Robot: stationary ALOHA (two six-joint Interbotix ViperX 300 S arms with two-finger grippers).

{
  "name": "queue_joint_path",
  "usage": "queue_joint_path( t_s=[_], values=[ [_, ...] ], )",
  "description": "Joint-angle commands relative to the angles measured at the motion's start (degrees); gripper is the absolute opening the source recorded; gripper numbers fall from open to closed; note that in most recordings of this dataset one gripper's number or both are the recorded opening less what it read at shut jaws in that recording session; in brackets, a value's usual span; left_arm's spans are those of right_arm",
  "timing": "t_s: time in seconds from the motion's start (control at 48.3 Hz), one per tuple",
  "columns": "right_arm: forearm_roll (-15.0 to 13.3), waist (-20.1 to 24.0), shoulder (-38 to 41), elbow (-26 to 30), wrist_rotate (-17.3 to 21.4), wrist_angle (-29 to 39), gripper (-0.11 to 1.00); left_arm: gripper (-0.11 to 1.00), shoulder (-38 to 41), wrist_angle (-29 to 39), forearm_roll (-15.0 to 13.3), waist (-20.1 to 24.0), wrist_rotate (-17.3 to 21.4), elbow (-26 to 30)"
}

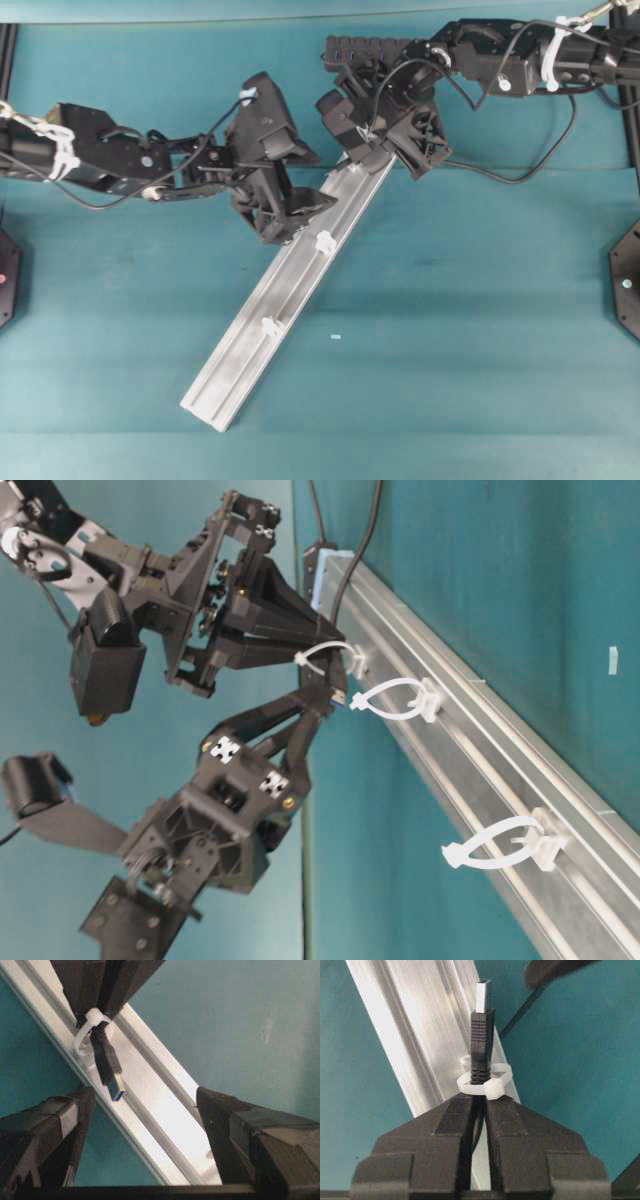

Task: Pass the USB cable through three rings with both arms.
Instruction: 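Bring the left gripper in and grasp the plug beyond the first loop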

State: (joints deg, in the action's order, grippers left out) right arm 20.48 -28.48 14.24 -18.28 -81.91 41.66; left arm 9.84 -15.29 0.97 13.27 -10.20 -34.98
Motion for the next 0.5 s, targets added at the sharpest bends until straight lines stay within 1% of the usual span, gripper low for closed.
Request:
queue_joint_path(
  t_s=[0.0,0.207,0.352,0.477],
  values=[
    [0.3,0.5,0.0,0.2,-0.2,-0.1,0.07,0.88,1.1,-1.0,0.2,0.5,0.0,1.1],
    [0.5,0.5,-0.1,0.2,-0.2,-0.1,0.07,0.88,1.9,-2.9,0.2,1.3,0.1,0.8],
    [1.6,0.4,-0.1,0.2,-0.2,0.1,0.07,0.88,2.8,-5.7,0.2,1.7,0.1,0.9],
    [2.1,0.2,-0.1,0.2,-0.1,0.4,0.07,0.87,3.7,-6.6,0.2,2.0,0.1,1.3]
  ],
)
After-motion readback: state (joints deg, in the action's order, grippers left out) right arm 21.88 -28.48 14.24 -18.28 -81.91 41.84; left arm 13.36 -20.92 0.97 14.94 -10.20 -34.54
